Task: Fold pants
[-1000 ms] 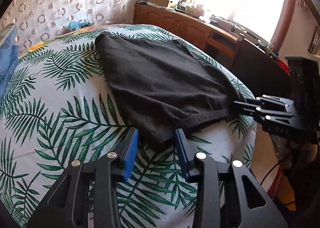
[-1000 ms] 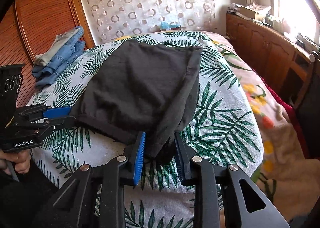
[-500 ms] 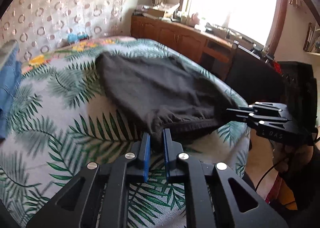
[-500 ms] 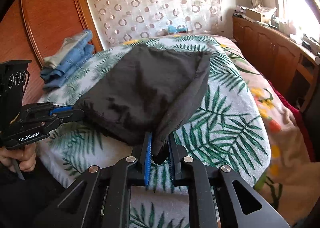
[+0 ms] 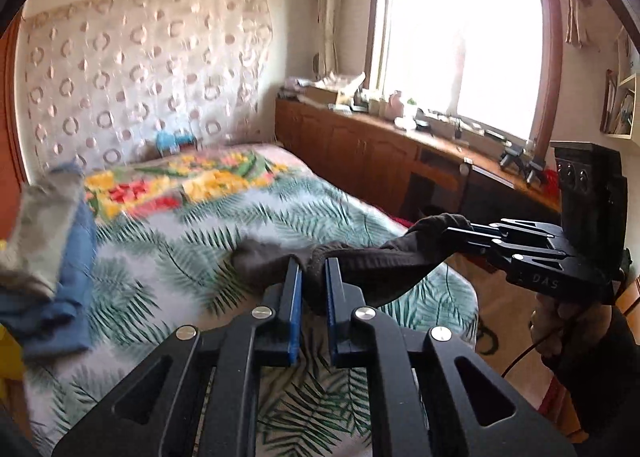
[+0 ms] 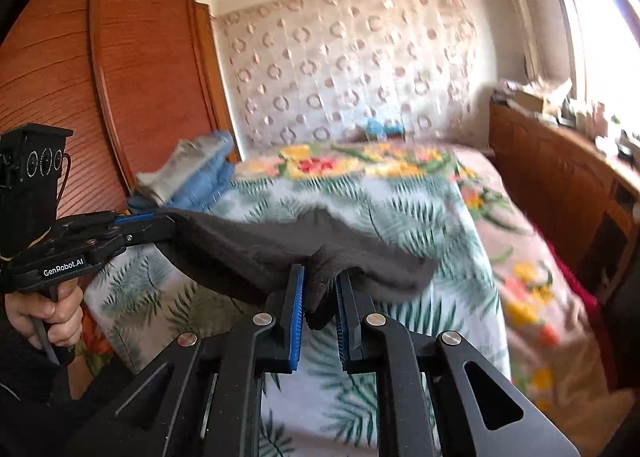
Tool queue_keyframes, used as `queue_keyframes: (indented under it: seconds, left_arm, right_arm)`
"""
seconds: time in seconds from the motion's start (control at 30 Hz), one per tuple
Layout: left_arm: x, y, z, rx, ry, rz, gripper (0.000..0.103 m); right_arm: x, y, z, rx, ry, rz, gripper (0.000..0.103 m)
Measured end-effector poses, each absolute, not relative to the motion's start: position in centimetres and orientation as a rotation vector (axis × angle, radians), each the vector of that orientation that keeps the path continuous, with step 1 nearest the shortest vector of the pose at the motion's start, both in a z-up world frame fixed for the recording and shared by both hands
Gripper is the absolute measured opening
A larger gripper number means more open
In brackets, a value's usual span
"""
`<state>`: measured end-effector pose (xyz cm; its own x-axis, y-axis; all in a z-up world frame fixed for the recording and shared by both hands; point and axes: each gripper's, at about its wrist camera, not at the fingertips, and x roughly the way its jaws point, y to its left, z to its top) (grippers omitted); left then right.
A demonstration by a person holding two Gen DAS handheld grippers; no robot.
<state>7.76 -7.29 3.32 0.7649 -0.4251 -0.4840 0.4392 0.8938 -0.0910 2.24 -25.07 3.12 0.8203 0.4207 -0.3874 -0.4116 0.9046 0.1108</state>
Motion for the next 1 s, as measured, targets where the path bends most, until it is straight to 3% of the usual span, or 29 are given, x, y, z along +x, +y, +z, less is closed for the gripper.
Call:
queue_keyframes:
  seconds: [0.23,0.5,0.73,1.0]
  left_arm:
    - [6.7,-4.8,8.4,0.020,0.411,-0.436,0.011]
    - [7.6,-2.7,10.0,0.044,0.385,-0.356,0.011]
    - [12.1,-0.9,9.9,0.041,0.391,-0.282,0.011]
    - [20.5,1.0,9.9,0.045,0.414,-0.201,0.011]
  right_arm:
    - [0.6,-23.3,7.5,-0.019,0.298,0.500,0.014]
    - [0.6,-21.5,10.0,-0.063,0.235,0.527,0.014]
    - [6.4,-20.4,8.4,-0.113,0.256,0.537,0.014]
    - [15.0,-16.7,10.6,-0.173,0.273,0.501,0.014]
